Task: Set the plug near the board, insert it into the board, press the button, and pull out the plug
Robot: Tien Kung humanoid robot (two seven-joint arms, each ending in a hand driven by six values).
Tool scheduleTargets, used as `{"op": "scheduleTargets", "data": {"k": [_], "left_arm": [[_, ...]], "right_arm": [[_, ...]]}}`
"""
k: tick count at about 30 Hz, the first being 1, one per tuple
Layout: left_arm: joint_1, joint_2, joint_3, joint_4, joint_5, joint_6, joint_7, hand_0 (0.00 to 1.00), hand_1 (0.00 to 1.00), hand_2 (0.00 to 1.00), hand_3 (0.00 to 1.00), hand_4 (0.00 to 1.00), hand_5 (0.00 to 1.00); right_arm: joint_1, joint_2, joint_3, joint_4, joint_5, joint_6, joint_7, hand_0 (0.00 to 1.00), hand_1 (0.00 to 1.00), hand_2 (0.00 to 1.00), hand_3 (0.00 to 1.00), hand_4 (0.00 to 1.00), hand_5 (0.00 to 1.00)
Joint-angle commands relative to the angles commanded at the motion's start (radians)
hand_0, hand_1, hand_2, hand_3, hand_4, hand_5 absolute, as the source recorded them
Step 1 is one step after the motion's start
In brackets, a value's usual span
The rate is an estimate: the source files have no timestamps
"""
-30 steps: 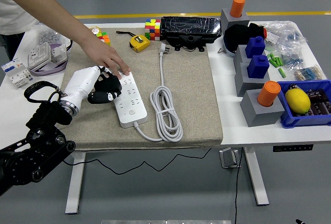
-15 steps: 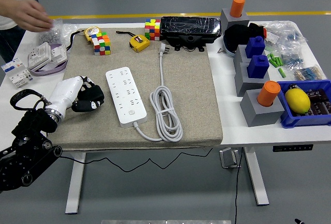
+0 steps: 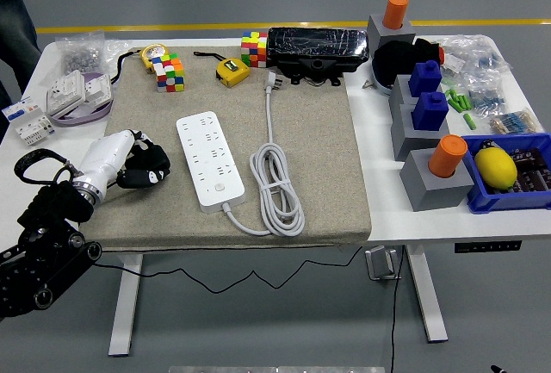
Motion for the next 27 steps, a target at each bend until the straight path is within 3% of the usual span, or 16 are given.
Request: {"op": "scheduleTargets", "data": {"k": [3,4,10,13,15,16,19,21,22,27], "left_arm": [[0.003,0.003,-0.008,-0.014,-0.013,-0.003,-0.008,0.717,0.727,0.649,0.648,0.936,0.237],[0.005,0.003,-0.010,-0.018,-0.026,0.003,-0.017,0.745,0.781,0.753,0.755,0.998,0.373],[0.019,0.006,-0.026,-0.042,-0.043,0.023,-0.039,0.744,0.778,0.757,0.754,0.998,0.395],[0.034,0.005,-0.048,-0.061,-0.076,0.058,-0.075,0.744,0.778,0.757,0.754,0.998,0.395],[0.057,0.002,-0.089,-0.094,-0.145,0.103,-0.126,0.744,0.778,0.757,0.754,0.998,0.395],[0.067,0.000,-0.109,-0.108,-0.190,0.122,-0.154,0.728,0.741,0.722,0.728,0.998,0.498],[0.100,-0.011,-0.179,-0.153,-0.314,0.159,-0.235,0.728,0.741,0.722,0.728,0.998,0.498],[0.120,-0.017,-0.224,-0.174,-0.398,0.159,-0.273,0.728,0.741,0.722,0.728,0.998,0.498],[0.127,-0.018,-0.242,-0.182,-0.437,0.154,-0.283,0.662,0.653,0.633,0.611,0.890,0.473],[0.153,-0.012,-0.310,-0.206,-0.649,0.103,-0.279,0.662,0.653,0.633,0.611,0.890,0.473]], "right_arm": [[0.002,0.000,0.002,0.001,0.000,0.000,0.000,0.656,0.653,0.658,0.571,0.993,0.554],[0.003,-0.001,0.002,0.002,0.000,0.000,0.000,0.655,0.653,0.658,0.571,0.993,0.555],[0.004,-0.001,0.004,0.001,-0.001,0.000,0.000,0.653,0.653,0.658,0.570,0.993,0.556],[0.003,-0.001,0.004,0.001,-0.002,0.000,0.000,0.653,0.653,0.658,0.570,0.993,0.556],[0.004,-0.001,0.005,0.001,-0.002,0.000,0.000,0.653,0.653,0.658,0.570,0.993,0.556],[0.004,-0.001,0.005,0.001,-0.003,0.000,0.000,0.655,0.653,0.658,0.571,0.994,0.555],[0.003,0.000,0.005,0.001,-0.003,0.000,0.000,0.655,0.653,0.658,0.571,0.994,0.555],[0.002,0.000,0.004,-0.001,-0.003,0.000,0.000,0.655,0.653,0.658,0.571,0.994,0.555],[0.003,0.000,0.003,-0.001,-0.003,0.000,0.000,0.655,0.653,0.658,0.572,0.994,0.555],[0.005,0.000,0.004,-0.002,-0.003,0.000,0.000,0.655,0.653,0.658,0.572,0.994,0.555]]}}
